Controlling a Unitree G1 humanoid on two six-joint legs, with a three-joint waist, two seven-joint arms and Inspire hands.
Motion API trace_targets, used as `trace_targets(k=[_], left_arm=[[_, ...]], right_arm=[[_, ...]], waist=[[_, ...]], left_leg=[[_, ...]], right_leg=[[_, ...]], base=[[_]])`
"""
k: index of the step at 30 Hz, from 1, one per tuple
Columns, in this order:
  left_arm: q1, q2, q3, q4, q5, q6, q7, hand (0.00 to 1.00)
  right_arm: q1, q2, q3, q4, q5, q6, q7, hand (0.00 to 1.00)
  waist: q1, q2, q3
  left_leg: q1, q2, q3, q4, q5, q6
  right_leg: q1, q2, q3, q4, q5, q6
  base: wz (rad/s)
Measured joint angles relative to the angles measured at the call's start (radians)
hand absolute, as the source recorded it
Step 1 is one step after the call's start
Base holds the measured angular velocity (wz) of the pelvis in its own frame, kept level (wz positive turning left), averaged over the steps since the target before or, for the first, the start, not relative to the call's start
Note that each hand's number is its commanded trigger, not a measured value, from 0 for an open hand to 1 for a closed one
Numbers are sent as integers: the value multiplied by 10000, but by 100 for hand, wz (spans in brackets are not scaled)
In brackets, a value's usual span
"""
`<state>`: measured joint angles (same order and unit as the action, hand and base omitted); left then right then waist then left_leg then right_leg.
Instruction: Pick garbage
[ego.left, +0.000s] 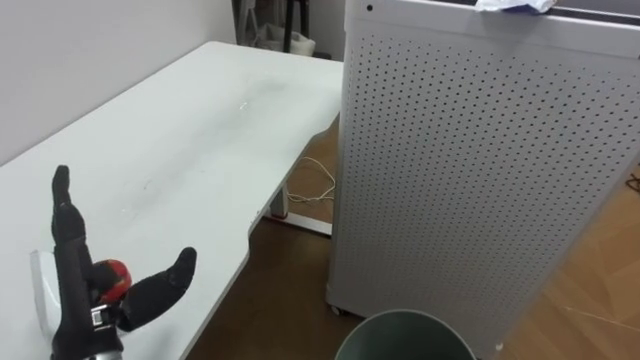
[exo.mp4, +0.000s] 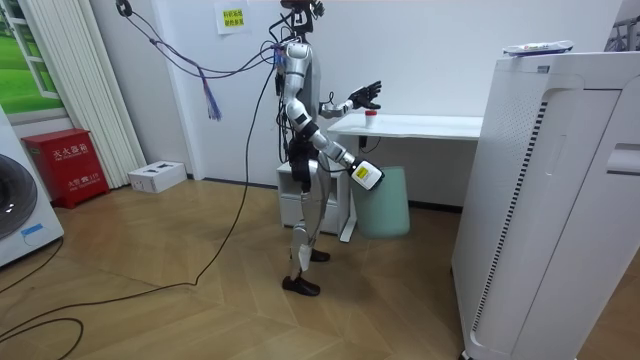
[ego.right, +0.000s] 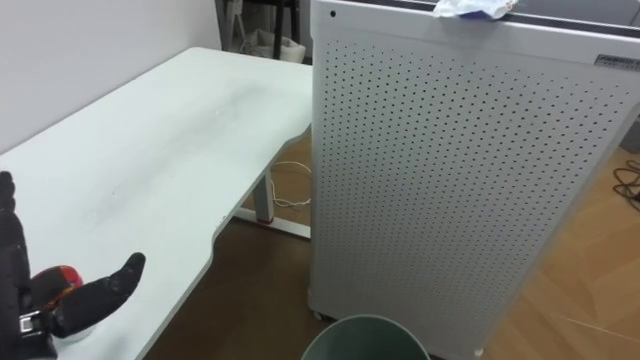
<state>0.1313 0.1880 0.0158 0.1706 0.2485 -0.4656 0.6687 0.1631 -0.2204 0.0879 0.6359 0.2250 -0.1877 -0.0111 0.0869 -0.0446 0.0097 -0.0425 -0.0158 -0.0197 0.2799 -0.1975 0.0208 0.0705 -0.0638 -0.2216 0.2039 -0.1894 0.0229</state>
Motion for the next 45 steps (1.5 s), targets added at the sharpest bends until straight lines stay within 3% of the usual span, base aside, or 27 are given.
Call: trace_targets(k=[11, 15, 45], left_arm=[[368, -3, 4, 448, -11, 21, -114, 0], [439, -16, 6, 754, -6, 46, -294, 0], [596, -9, 202, 953, 32, -88, -225, 0]], right_arm=[[7, 0, 7, 1, 12, 2, 164, 100], [24, 1, 7, 2, 9, 2, 324, 100], [376, 5, 5, 3, 11, 2, 233, 100]], waist=[[0, -29, 5], [6, -118, 42], [65, -90, -6]], left_leg=[[61, 13, 58, -76, 4, -2], [40, 12, 58, -75, 2, -3], [167, 13, 142, -124, 2, -3]], right_leg=[[2, -3, 14, 0, 0, 0], [-8, -3, 6, 0, -1, 1], [14, -17, -17, -24, -4, 2]], base=[[0], [0], [-1]])
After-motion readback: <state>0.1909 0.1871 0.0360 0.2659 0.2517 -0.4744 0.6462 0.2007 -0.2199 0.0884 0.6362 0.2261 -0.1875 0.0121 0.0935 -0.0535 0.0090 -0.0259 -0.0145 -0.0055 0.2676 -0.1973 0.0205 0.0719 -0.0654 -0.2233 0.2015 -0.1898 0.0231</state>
